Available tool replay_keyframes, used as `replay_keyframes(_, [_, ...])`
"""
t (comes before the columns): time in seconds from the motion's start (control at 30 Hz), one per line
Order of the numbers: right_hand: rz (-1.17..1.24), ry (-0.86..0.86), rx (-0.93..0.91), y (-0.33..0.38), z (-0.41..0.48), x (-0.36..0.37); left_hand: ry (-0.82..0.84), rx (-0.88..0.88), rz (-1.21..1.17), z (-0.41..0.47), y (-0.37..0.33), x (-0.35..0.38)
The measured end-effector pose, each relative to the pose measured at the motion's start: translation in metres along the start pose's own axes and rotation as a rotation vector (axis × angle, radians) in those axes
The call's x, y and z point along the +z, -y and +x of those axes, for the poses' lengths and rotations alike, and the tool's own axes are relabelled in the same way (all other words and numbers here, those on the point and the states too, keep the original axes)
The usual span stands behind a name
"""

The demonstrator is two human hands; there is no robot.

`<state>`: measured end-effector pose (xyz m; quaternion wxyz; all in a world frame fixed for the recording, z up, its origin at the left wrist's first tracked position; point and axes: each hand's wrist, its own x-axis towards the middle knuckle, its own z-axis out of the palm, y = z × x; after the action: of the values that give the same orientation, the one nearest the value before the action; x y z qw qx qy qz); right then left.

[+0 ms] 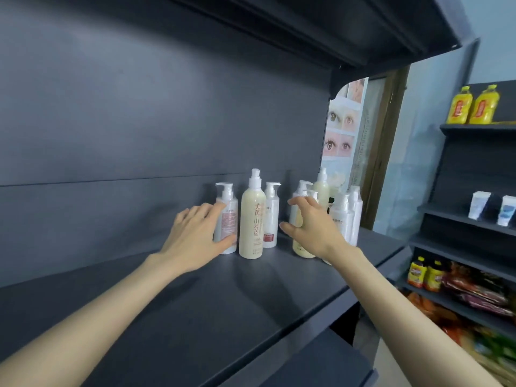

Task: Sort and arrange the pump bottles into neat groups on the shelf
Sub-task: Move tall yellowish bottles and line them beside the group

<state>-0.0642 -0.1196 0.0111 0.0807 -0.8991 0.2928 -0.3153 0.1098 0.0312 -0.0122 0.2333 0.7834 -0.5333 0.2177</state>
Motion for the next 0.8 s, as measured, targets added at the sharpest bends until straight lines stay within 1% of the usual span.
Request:
replay_keyframes(0.13, [0.079,0.068,-0.079,-0.021,0.038,0.016,0.007,-0.108,0.001,0.022,0.001,0.026])
replay_keyframes(0.27, [0.253,0.121,-0.127,-0.033,0.065,0.037,-0.004,-0.26,-0.091,0.033,0.002,0.047])
replay_keyframes(0.43, [0.547,0.217,-0.094,-0.038,0.082,0.063,0.026,-0.443,-0.396,0.04,0.01,0.076])
replay_keyframes(0.53, [0.66,0.26,-0.073,-0.04,0.092,0.074,0.029,-0.532,-0.524,0.049,0.016,0.087])
replay_keyframes(0.67, [0.695,0.24,-0.054,-0.043,0.101,0.084,0.043,-0.55,-0.646,0.062,0.021,0.1])
replay_keyframes(0.8, [0.72,0.24,-0.057,-0.043,0.105,0.089,0.011,-0.537,-0.798,0.072,0.032,0.108])
